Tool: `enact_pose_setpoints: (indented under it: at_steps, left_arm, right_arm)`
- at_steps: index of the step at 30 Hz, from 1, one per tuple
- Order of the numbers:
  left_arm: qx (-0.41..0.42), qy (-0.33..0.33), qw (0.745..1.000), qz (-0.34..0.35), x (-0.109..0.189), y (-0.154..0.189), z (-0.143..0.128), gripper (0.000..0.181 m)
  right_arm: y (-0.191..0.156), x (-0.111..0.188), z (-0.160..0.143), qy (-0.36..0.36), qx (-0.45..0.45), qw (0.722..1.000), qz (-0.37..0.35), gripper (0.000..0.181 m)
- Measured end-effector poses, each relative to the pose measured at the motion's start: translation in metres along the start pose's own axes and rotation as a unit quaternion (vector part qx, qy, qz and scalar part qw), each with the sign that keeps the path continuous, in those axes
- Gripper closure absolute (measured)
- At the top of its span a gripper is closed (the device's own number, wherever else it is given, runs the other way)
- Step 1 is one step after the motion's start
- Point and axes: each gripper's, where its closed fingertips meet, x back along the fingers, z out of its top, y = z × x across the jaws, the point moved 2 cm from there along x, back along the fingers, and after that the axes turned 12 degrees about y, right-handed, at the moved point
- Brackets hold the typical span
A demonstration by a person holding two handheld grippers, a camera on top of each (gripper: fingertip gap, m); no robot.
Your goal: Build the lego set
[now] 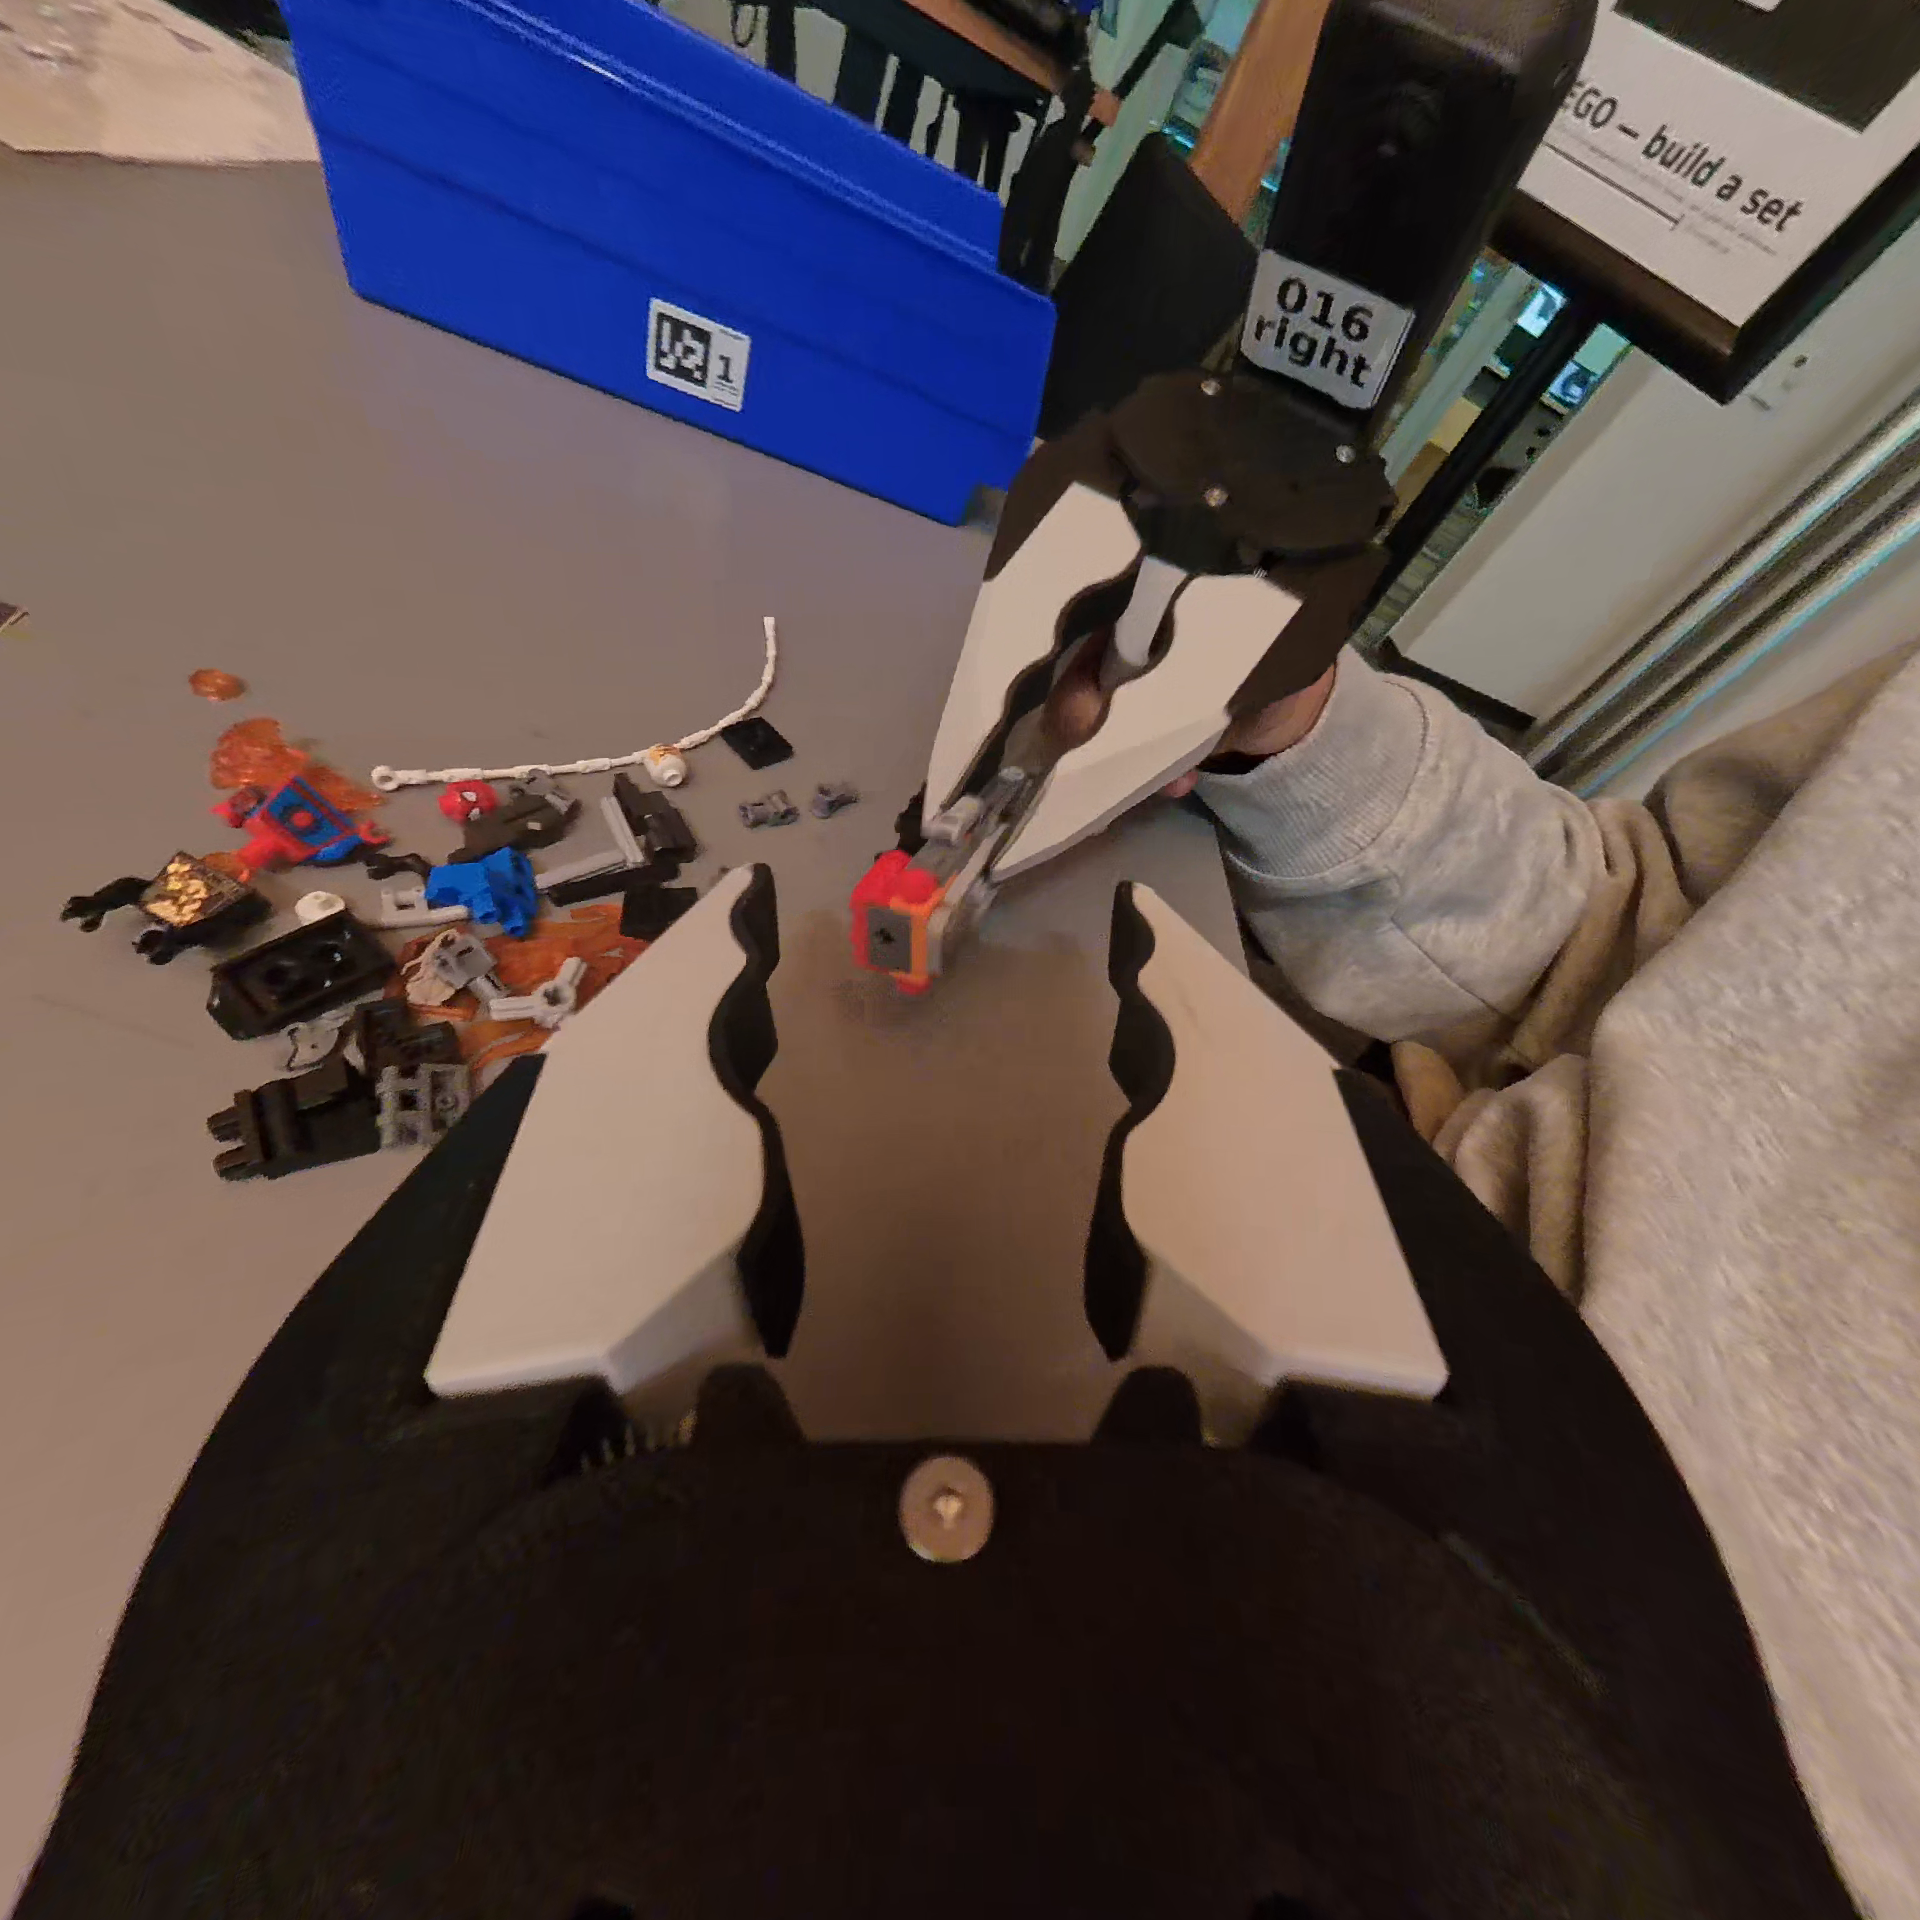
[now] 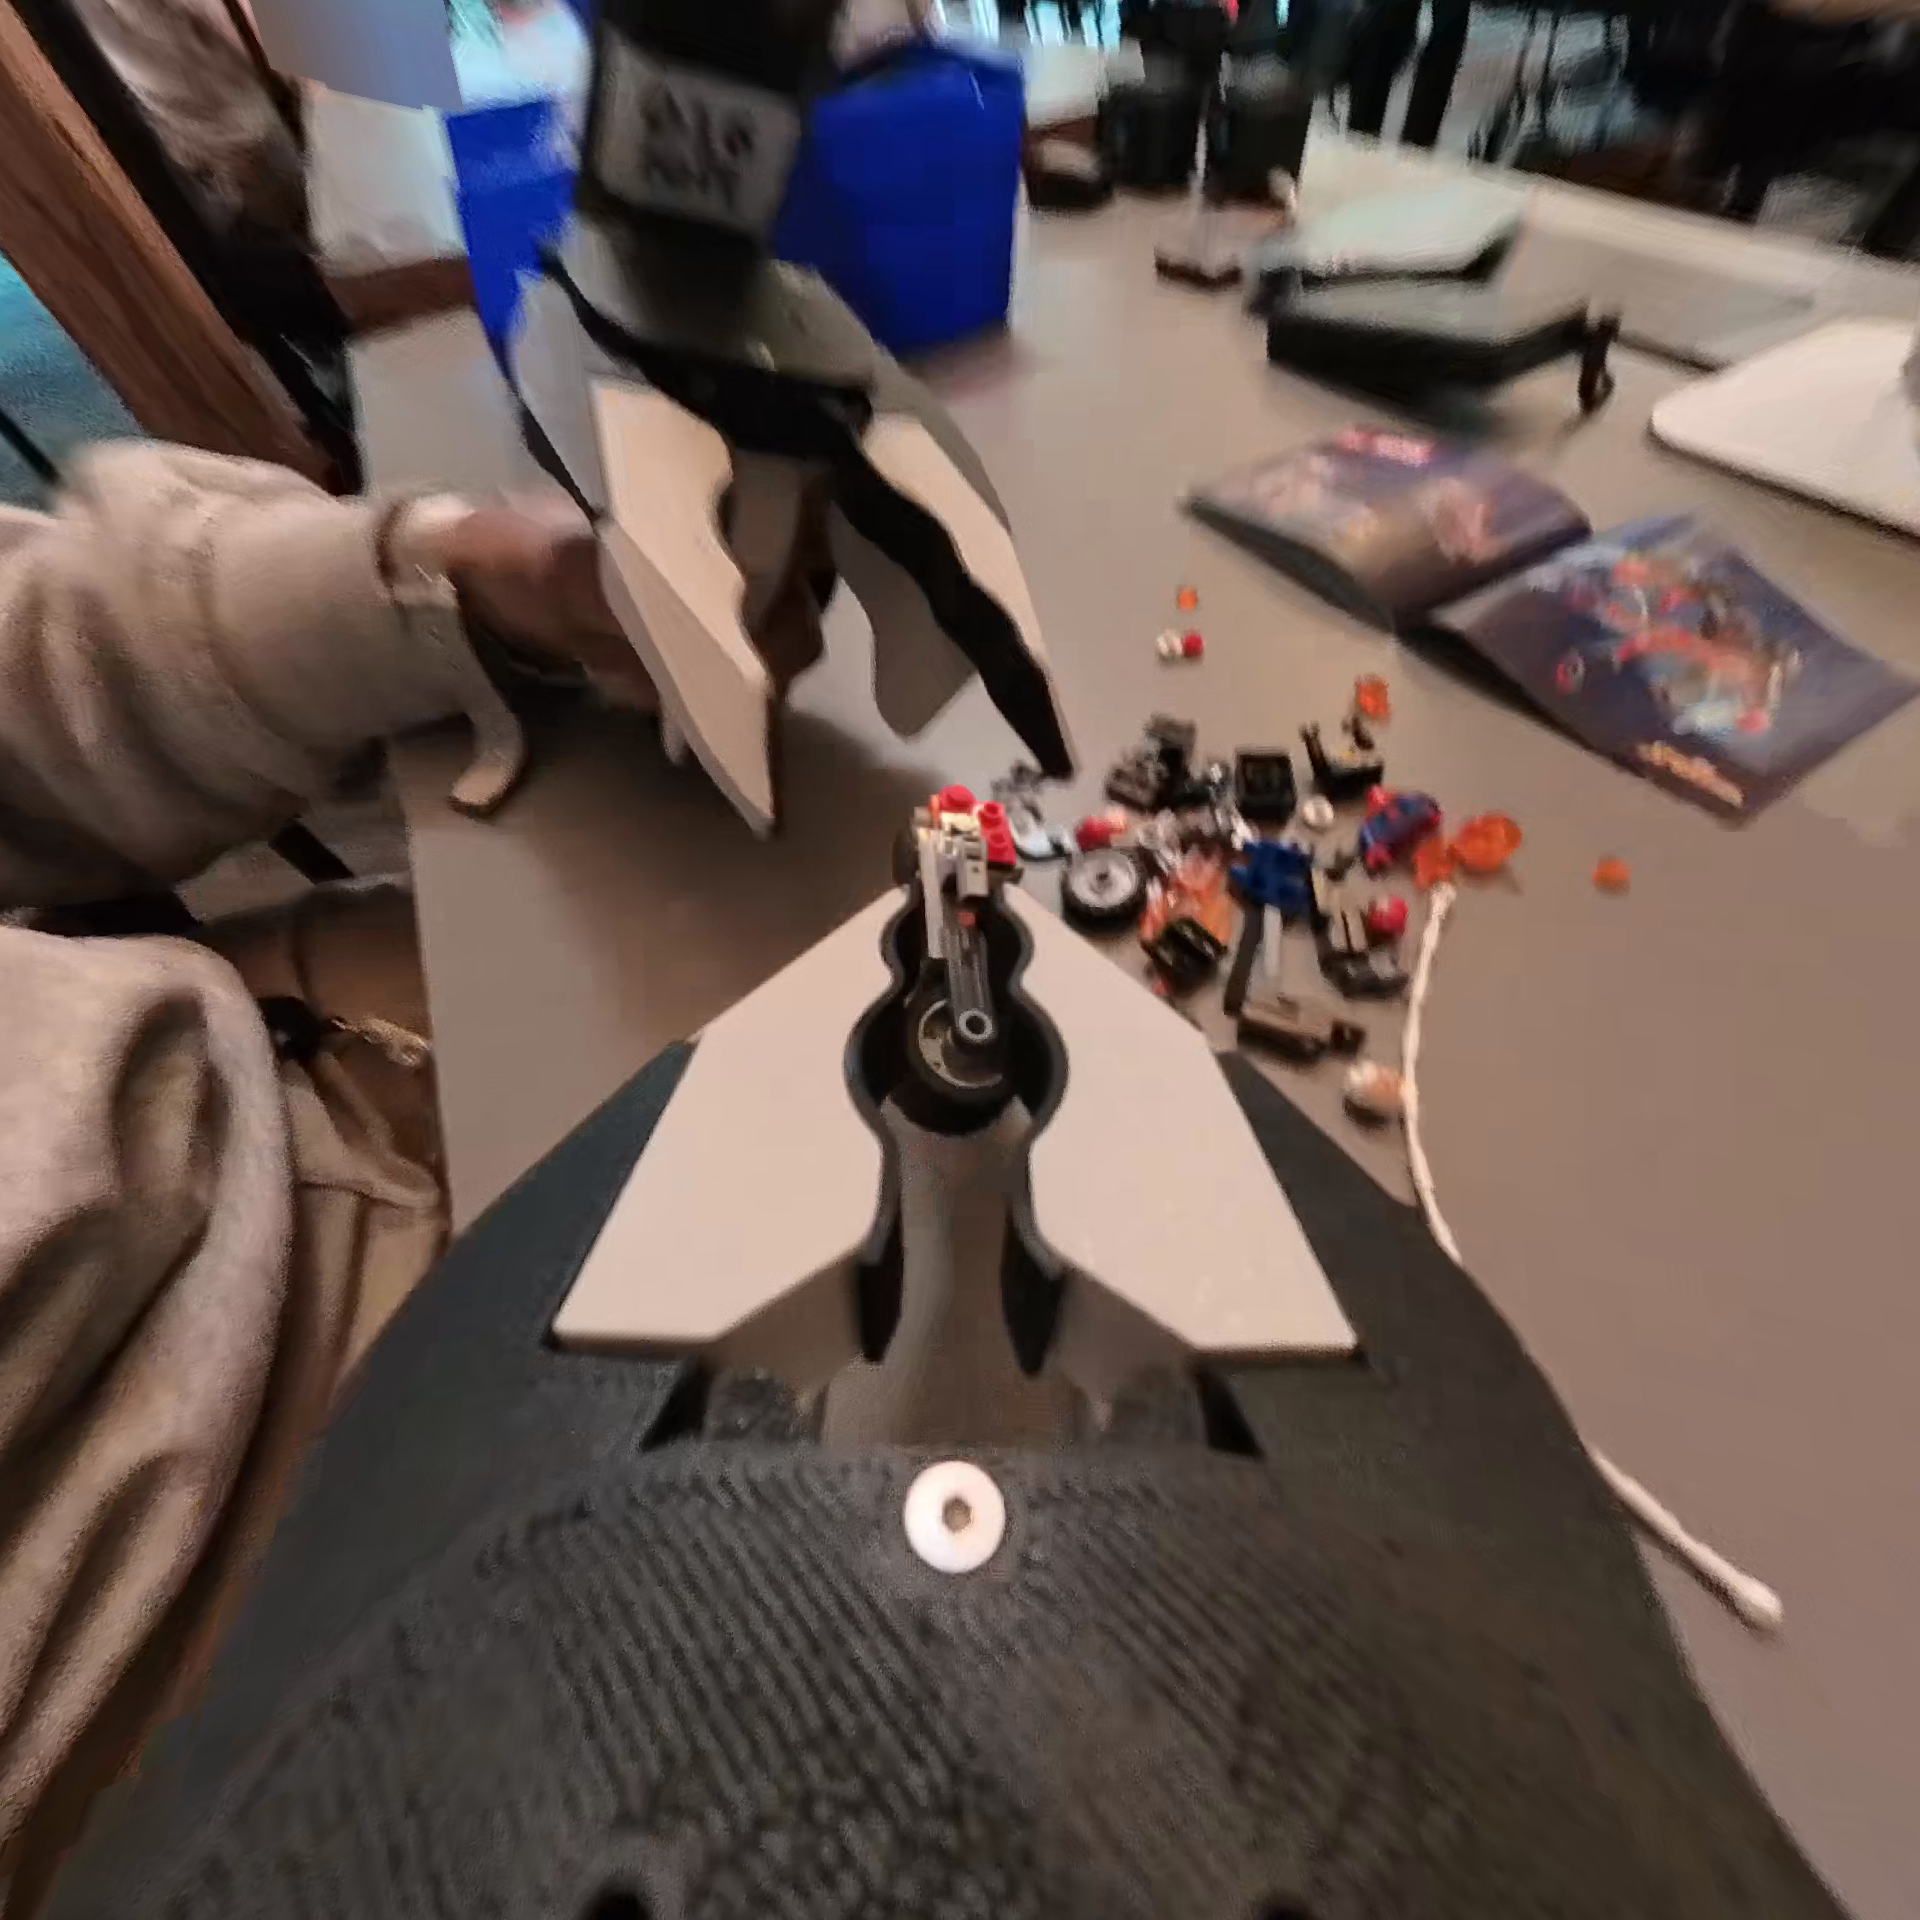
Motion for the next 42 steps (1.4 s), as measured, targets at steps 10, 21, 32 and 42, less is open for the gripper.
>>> enact_pose_setpoints:
  at_steps: [10, 21, 32, 42]
  left_arm:
    - [0.058, 0.124, 0.985, -0.103, 0.012, 0.031, 0.037, 0.155]
    - [0.022, 0.104, 0.987, -0.118, 0.019, 0.035, 0.034, 0.156]
    - [0.005, 0.087, 0.99, -0.111, 0.019, 0.034, 0.029, 0.156]
    - [-0.011, 0.062, 0.993, -0.096, 0.019, 0.031, 0.022, 0.156]
  right_arm:
    - [-0.028, -0.007, 0.051, 0.192, 0.005, 0.981, 0.037, 0.172]
    - [-0.032, -0.011, 0.049, 0.213, -0.034, 0.974, 0.069, 0.167]
    - [-0.03, -0.009, 0.048, 0.212, -0.083, 0.97, 0.09, 0.16]
    - [-0.027, 0.005, 0.058, 0.231, -0.102, 0.962, 0.1, 0.178]
